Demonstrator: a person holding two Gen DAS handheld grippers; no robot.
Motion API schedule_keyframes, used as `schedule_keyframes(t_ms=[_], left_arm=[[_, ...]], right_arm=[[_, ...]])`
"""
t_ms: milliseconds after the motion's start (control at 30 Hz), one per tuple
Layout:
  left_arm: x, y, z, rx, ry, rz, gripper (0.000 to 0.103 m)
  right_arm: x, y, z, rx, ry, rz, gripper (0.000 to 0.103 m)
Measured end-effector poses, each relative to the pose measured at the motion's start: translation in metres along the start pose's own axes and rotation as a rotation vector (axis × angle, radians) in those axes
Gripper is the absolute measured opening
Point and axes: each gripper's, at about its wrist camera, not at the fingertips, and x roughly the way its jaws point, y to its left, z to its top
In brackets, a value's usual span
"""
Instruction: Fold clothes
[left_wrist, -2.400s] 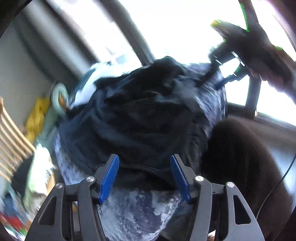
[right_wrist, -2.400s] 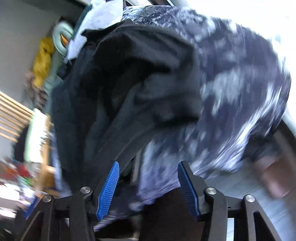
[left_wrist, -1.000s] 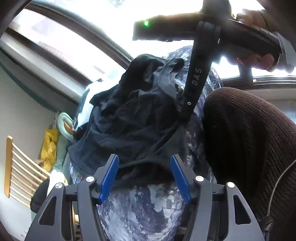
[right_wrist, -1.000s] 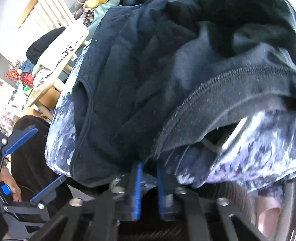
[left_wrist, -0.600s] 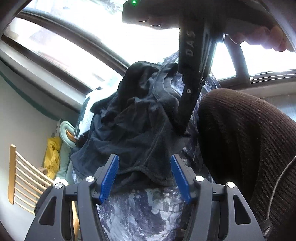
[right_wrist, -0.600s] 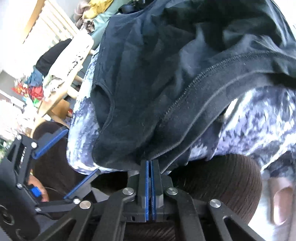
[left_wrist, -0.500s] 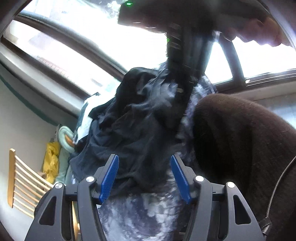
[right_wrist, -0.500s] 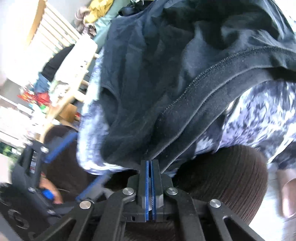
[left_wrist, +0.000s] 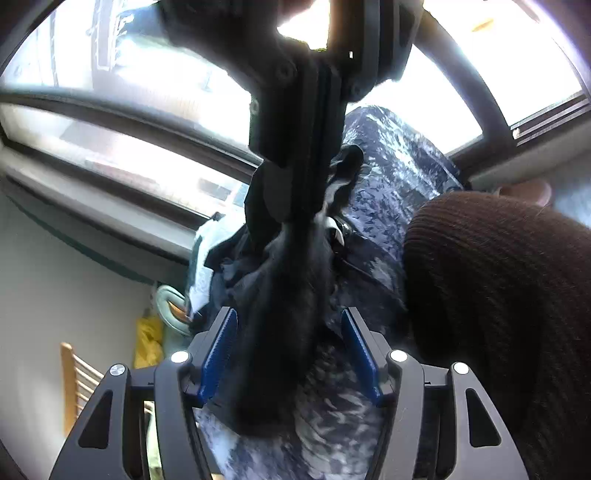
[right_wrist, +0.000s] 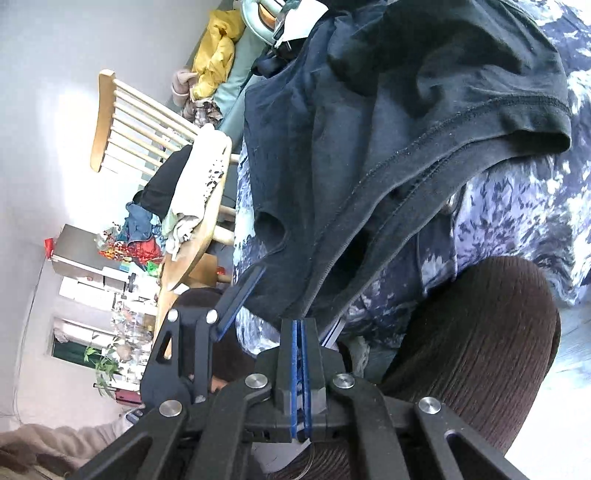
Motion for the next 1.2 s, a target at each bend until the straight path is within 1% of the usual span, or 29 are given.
schedule_keyframes(t_ms=[33, 67, 100, 167, 233, 300, 333, 367, 400, 467, 500, 533, 633, 667, 733, 800, 833, 933, 1033, 1100, 1200], left_arm=[[0.002, -0.001, 0.000, 0.012, 0.008, 0.000, 0.060], [0.003, 0.000, -0.001, 0.010, 0.013, -0.022, 0.047], [0.003, 0.001, -0.002, 0.009, 0.019, -0.043, 0.026], [0.006, 0.001, -0.005, 0.009, 0.042, -0.061, 0.005], [0.008, 0.002, -0.008, 0.016, 0.059, -0.074, 0.004], [0.006, 0.006, -0.011, 0.008, 0.051, -0.072, 0.004], [0.005, 0.009, -0.012, 0.001, 0.047, -0.070, 0.004], [0.002, 0.013, -0.014, -0.007, 0.044, -0.070, 0.004], [0.000, 0.017, -0.015, -0.020, 0.044, -0.072, 0.004], [-0.002, 0.024, -0.017, -0.036, 0.045, -0.069, 0.004], [-0.002, 0.028, -0.018, -0.039, 0.047, -0.065, 0.004], [-0.002, 0.031, -0.019, -0.043, 0.048, -0.061, 0.004], [-0.001, 0.038, -0.022, -0.043, 0.050, -0.046, 0.004], [0.002, 0.040, -0.022, -0.044, 0.052, -0.044, 0.004], [0.004, 0.045, -0.023, -0.049, 0.056, -0.036, 0.004], [0.001, 0.046, -0.024, -0.054, 0.056, -0.032, 0.004], [0.000, 0.047, -0.024, -0.054, 0.055, -0.032, 0.004], [-0.003, 0.050, -0.024, -0.048, 0.047, -0.035, 0.004], [-0.008, 0.056, -0.024, -0.067, 0.024, -0.034, 0.004], [-0.013, 0.064, -0.025, -0.096, 0.007, -0.056, 0.004], [-0.020, 0.071, -0.027, -0.093, -0.011, -0.041, 0.004]], right_arm=[[0.001, 0.000, -0.001, -0.002, 0.011, 0.001, 0.000], [0.002, 0.000, -0.002, 0.001, 0.018, 0.000, 0.000], [0.004, 0.001, -0.003, 0.004, 0.026, -0.001, 0.000], [0.008, -0.001, -0.005, 0.009, 0.036, -0.016, 0.000], [0.012, -0.005, -0.005, 0.021, 0.043, -0.037, 0.001], [0.012, -0.012, -0.005, 0.040, 0.042, -0.051, 0.001], [0.011, -0.016, -0.004, 0.052, 0.037, -0.056, 0.004], [0.006, -0.022, -0.001, 0.080, 0.020, -0.064, 0.004], [0.001, -0.029, 0.001, 0.108, 0.001, -0.074, 0.008], [-0.013, -0.048, 0.007, 0.177, -0.062, -0.114, 0.040], [-0.020, -0.058, 0.011, 0.207, -0.103, -0.126, 0.047], [-0.028, -0.068, 0.014, 0.238, -0.146, -0.136, 0.047], [-0.043, -0.098, 0.031, 0.354, -0.260, -0.107, 0.047], [-0.045, -0.105, 0.034, 0.374, -0.283, -0.107, 0.047], [-0.045, -0.121, 0.043, 0.412, -0.319, -0.137, 0.048], [-0.039, -0.132, 0.049, 0.443, -0.323, -0.180, 0.048], [-0.037, -0.136, 0.050, 0.461, -0.321, -0.175, 0.048], [-0.029, -0.149, 0.051, 0.501, -0.314, -0.082, 0.048], [-0.022, -0.147, 0.055, 0.486, -0.302, -0.051, 0.048], [-0.019, -0.146, 0.058, 0.478, -0.298, -0.053, 0.048], [-0.014, -0.148, 0.059, 0.493, -0.288, -0.002, 0.048]])
